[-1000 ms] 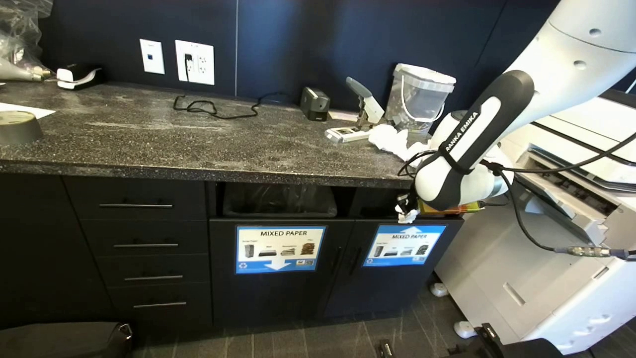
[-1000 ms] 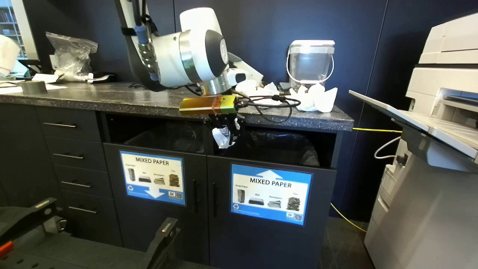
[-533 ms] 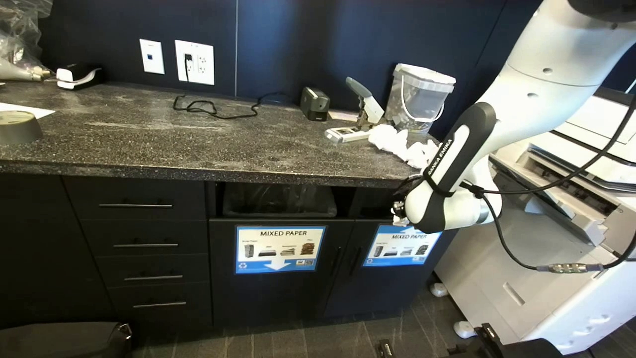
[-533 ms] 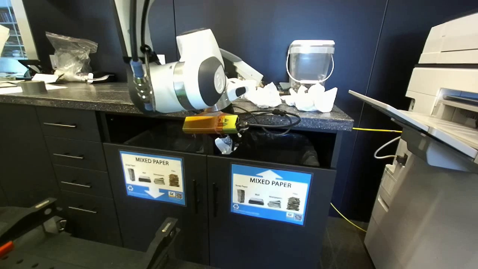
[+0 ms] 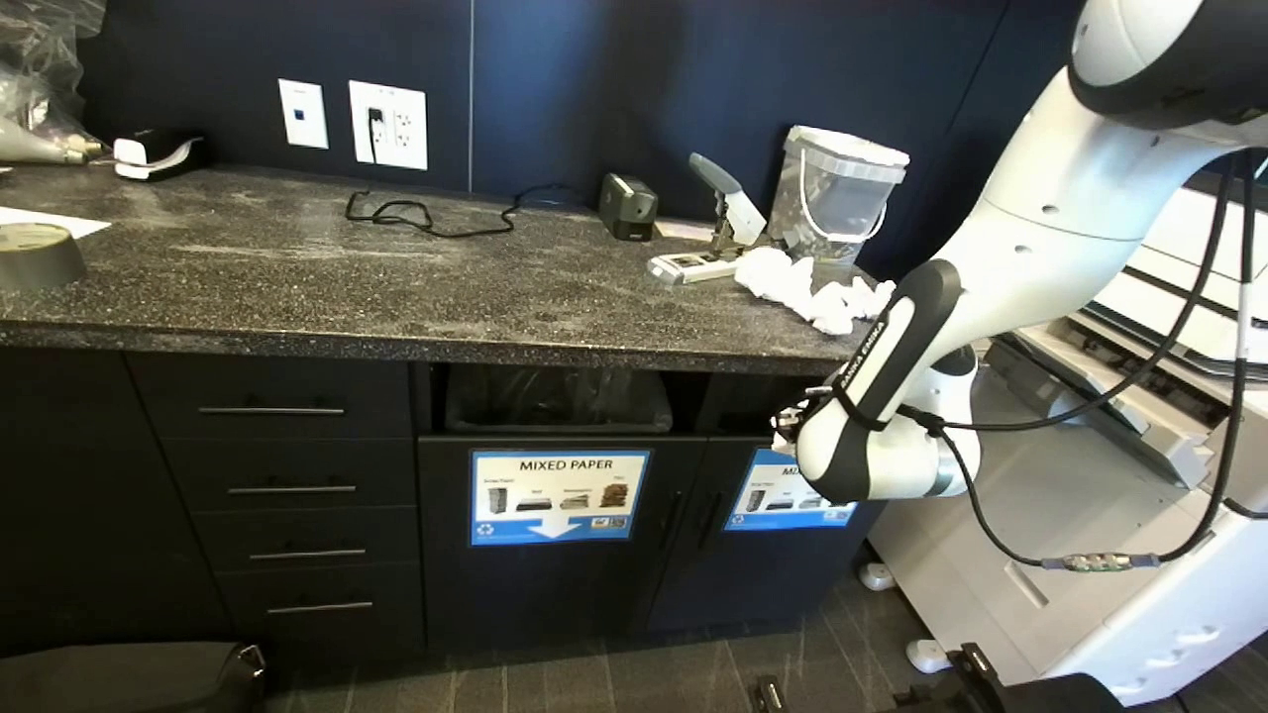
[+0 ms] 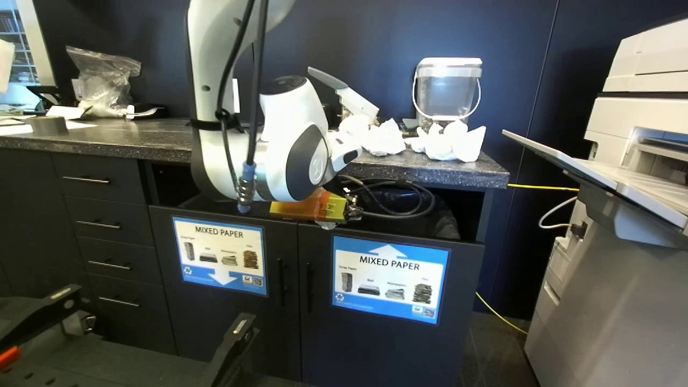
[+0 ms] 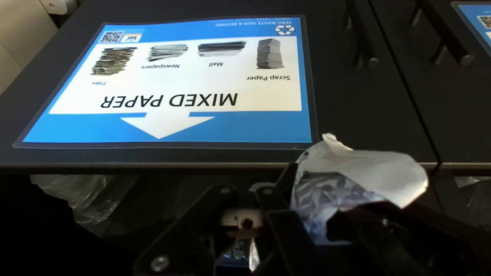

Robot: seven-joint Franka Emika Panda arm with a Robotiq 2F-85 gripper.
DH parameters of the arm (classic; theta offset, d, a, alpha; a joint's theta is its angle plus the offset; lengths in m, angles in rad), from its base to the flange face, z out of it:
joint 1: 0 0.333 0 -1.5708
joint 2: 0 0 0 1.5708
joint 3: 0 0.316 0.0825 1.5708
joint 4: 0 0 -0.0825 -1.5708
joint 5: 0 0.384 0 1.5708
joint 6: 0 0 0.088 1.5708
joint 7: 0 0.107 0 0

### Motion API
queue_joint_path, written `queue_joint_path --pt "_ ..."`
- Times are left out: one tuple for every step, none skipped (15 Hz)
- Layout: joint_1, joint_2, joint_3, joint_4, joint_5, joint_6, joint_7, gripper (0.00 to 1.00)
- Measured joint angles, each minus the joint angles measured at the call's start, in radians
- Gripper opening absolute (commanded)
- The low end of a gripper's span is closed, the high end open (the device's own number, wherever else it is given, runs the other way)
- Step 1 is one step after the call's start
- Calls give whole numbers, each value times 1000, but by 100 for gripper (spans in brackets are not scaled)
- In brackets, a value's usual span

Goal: Put three crumpled papers inside the bin on the right

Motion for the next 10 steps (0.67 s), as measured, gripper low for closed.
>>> queue_joint_path --pt "-31 21 21 18 -4 17 0 4" --pt "-54 44 38 37 -5 35 0 4" --pt "-77 69 53 60 -10 48 0 4" --pt "-103 92 68 86 -19 59 1 4" --pt "-118 113 77 111 -21 66 -1 4" --pt "-129 135 83 137 -24 74 -1 4" --pt "-142 154 90 165 -34 75 0 4" --pt "-149 171 95 192 -39 76 -1 4" --pt "-151 187 98 216 -40 76 -1 4" --pt "-158 203 103 243 -47 76 0 4"
